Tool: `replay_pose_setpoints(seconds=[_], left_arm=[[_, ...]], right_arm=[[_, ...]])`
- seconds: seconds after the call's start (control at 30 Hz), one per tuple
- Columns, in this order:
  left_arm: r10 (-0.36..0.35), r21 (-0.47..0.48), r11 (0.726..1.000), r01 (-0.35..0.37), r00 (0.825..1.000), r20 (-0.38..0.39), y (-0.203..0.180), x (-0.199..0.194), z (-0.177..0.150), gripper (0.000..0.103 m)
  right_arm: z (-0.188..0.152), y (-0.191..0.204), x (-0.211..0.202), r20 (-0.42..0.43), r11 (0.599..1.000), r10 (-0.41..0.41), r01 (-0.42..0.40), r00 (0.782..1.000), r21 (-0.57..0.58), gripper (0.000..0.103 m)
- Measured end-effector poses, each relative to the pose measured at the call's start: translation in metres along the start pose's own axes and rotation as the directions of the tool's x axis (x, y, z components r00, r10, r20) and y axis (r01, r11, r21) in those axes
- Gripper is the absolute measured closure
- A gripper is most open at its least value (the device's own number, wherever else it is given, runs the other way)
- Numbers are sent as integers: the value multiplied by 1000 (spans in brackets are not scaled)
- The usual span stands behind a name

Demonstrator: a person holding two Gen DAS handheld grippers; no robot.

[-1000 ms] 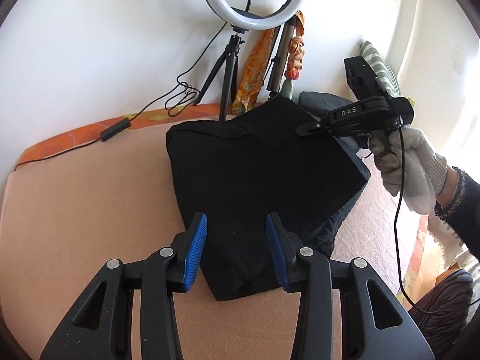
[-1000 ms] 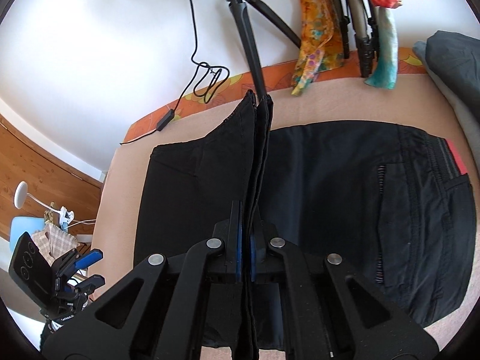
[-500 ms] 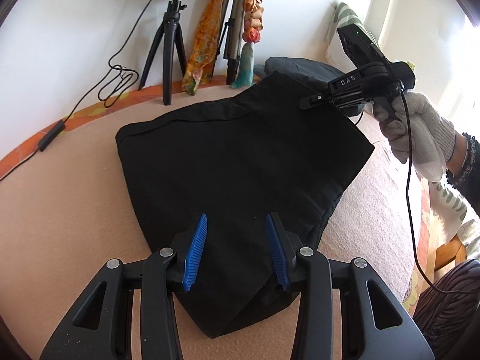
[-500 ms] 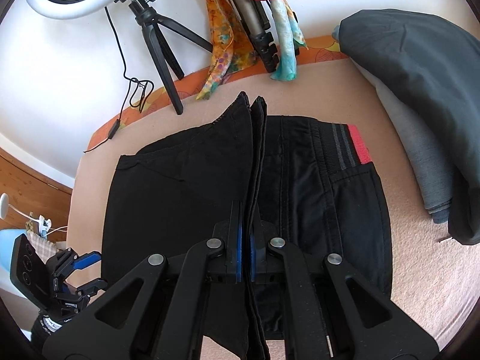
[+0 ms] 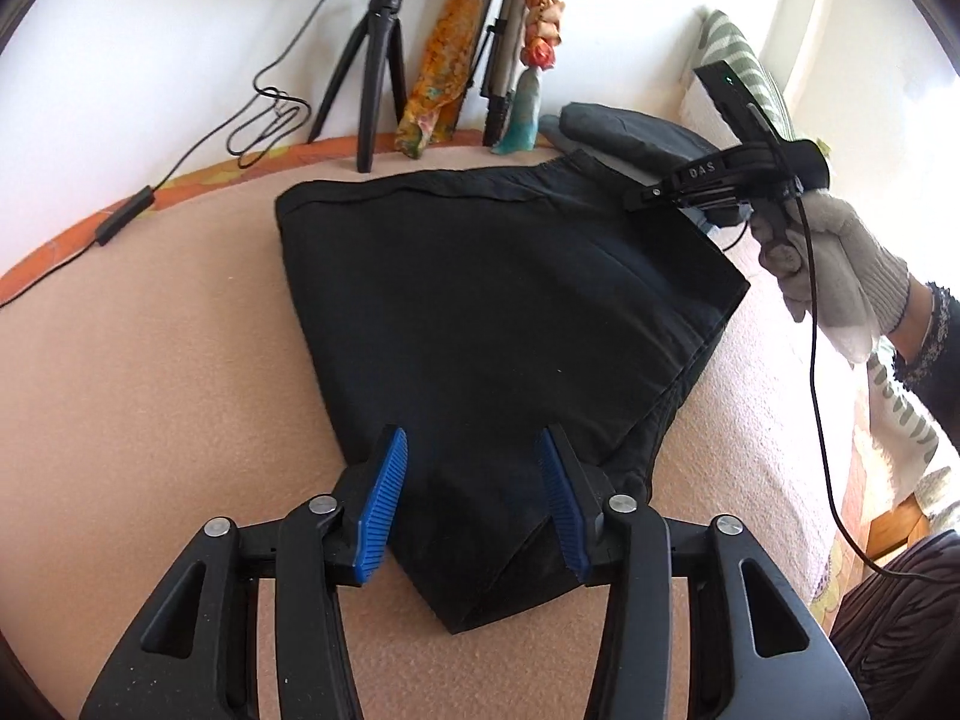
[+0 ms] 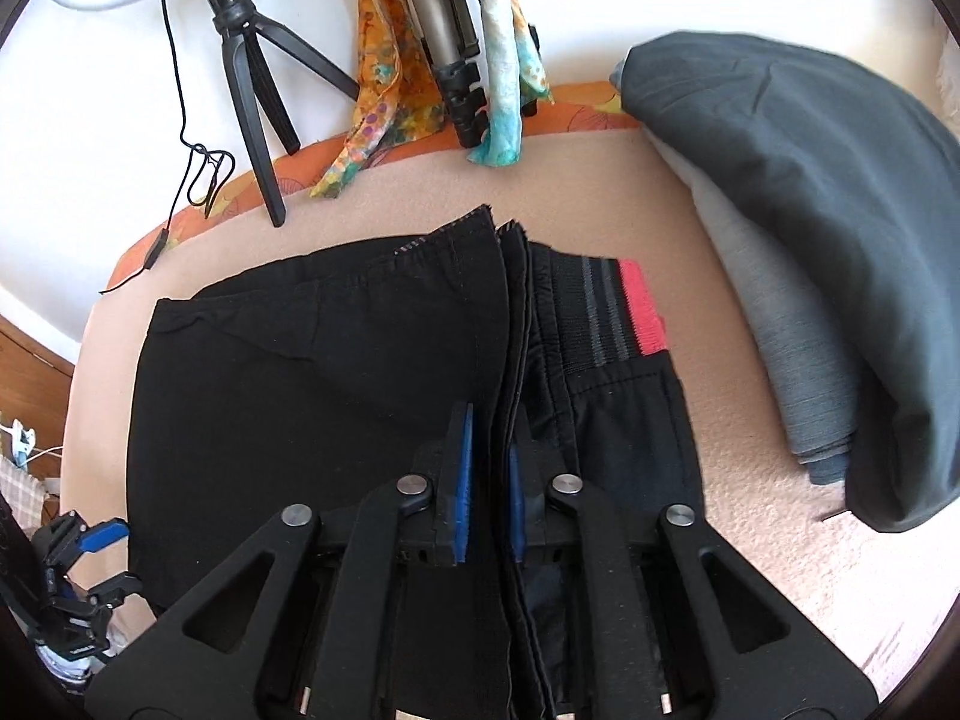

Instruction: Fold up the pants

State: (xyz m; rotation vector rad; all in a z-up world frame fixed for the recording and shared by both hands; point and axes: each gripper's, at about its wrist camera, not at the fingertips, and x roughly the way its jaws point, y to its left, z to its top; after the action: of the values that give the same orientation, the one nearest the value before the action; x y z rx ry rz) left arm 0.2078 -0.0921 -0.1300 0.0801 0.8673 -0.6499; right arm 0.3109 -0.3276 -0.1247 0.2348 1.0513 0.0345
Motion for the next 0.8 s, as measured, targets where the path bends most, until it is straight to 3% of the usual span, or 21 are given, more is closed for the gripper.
replay_pose_setpoints(seconds=[0.07, 0.13, 0.37, 0.57, 0.8], left_arm=[[21, -58, 998, -20, 1000, 20, 12, -5, -4, 52], [2, -124, 992, 0, 1000, 14, 25, -2, -6, 52], [-58, -184, 981, 55, 998, -11, 32, 16, -14, 52], [-116, -230, 966, 115, 993, 11, 36, 19, -18, 52], [-195, -280, 939, 199, 980, 41, 44, 16, -25, 52]], right_arm=[[-2, 9, -18, 67, 998, -41, 43, 997, -34, 71], [-3, 22, -34, 104, 999, 23, -17, 994, -51, 63], [0, 112, -19, 25, 961, 213, -205, 977, -183, 63], [5, 197, 33, -65, 929, 240, -248, 969, -274, 63], [15, 239, 87, -136, 936, 208, -237, 969, -260, 63]])
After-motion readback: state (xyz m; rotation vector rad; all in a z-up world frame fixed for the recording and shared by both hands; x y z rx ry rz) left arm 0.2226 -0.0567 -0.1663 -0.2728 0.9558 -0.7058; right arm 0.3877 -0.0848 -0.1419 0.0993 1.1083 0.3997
